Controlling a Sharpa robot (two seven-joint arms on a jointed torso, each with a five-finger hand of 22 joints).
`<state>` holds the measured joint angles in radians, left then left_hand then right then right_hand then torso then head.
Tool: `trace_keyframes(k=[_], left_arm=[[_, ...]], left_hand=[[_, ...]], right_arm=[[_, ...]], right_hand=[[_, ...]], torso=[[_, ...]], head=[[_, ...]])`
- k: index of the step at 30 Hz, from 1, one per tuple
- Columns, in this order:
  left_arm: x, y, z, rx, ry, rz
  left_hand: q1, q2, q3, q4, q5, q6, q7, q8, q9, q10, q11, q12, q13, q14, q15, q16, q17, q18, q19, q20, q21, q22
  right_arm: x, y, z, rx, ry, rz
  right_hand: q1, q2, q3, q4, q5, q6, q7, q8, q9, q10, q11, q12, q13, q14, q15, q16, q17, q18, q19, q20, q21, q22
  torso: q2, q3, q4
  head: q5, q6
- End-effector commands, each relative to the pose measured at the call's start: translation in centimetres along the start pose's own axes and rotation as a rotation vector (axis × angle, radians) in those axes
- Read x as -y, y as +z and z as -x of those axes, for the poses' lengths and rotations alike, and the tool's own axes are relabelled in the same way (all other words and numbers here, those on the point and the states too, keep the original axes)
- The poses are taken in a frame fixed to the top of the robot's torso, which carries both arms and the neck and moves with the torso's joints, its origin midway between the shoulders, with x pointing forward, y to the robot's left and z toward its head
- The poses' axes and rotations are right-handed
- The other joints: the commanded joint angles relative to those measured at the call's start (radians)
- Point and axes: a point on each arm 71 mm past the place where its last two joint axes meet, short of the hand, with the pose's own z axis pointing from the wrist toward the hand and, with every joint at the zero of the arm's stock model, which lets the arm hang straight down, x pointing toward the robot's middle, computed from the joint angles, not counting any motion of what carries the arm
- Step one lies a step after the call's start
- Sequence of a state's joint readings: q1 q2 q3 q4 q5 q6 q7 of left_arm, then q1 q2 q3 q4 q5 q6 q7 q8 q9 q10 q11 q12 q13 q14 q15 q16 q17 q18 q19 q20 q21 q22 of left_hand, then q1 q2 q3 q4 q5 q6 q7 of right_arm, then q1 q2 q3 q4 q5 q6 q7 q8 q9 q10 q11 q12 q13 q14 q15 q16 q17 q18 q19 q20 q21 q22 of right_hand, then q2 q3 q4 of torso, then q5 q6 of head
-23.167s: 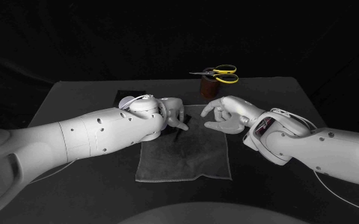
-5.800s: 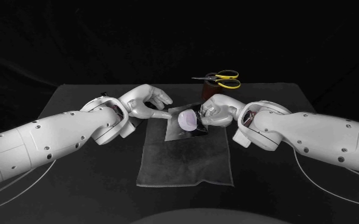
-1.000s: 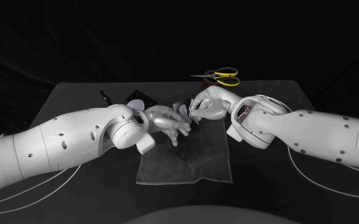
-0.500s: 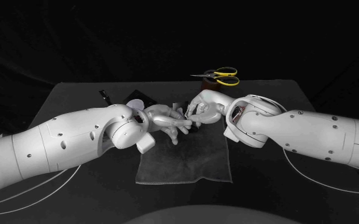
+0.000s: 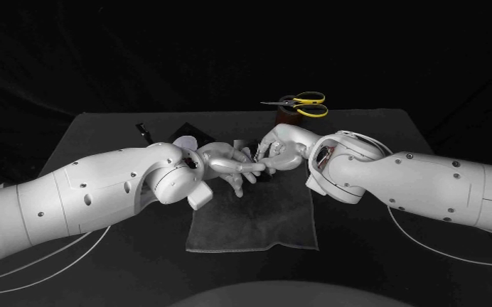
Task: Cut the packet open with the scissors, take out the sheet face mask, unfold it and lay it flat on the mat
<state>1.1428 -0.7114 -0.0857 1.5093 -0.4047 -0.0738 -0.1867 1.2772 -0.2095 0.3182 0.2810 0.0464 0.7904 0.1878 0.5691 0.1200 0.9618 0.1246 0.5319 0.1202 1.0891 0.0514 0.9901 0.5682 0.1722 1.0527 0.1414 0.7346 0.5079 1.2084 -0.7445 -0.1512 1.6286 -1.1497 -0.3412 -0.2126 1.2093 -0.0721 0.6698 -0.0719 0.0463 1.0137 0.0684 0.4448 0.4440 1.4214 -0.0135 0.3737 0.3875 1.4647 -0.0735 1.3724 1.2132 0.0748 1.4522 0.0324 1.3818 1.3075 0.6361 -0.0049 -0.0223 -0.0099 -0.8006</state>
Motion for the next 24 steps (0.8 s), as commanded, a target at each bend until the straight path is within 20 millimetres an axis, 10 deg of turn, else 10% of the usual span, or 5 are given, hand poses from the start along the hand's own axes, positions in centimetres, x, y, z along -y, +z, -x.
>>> trace_keyframes(k=[1,24], left_arm=[[0.09,0.06,0.03,0.031,0.044,0.008],[-0.04,-0.02,0.48,0.075,0.052,0.018]], left_hand=[[0.024,0.016,-0.004,-0.003,0.002,0.015,-0.003,0.010,0.003,0.006,-0.009,0.016,0.007,0.013,-0.006,0.008,0.004,0.012,0.011,-0.003,0.003,0.001],[0.021,0.073,-0.002,0.005,0.003,0.023,-0.013,0.027,0.005,-0.002,-0.019,0.063,0.027,0.027,-0.014,0.016,0.016,0.012,0.020,-0.011,0.014,0.009]], right_arm=[[-0.23,-0.13,0.21,0.046,0.006,0.013],[-0.46,-1.05,0.23,0.063,0.032,0.033]], right_hand=[[-0.006,0.007,0.010,-0.001,0.003,0.012,-0.005,0.009,0.014,0.011,-0.002,0.007,0.003,0.047,-0.007,0.007,0.007,-0.020,0.009,-0.002,0.010,0.059],[-0.012,0.008,0.024,-0.006,0.002,0.017,-0.007,0.013,0.016,0.019,-0.005,0.011,0.012,0.052,-0.009,0.025,0.034,-0.024,0.018,-0.005,0.025,0.076]], torso=[[-0.001,0.0007,-0.0008],[-0.001,-0.0010,-0.0009]], head=[[0.001,0.000],[0.004,-0.002]])
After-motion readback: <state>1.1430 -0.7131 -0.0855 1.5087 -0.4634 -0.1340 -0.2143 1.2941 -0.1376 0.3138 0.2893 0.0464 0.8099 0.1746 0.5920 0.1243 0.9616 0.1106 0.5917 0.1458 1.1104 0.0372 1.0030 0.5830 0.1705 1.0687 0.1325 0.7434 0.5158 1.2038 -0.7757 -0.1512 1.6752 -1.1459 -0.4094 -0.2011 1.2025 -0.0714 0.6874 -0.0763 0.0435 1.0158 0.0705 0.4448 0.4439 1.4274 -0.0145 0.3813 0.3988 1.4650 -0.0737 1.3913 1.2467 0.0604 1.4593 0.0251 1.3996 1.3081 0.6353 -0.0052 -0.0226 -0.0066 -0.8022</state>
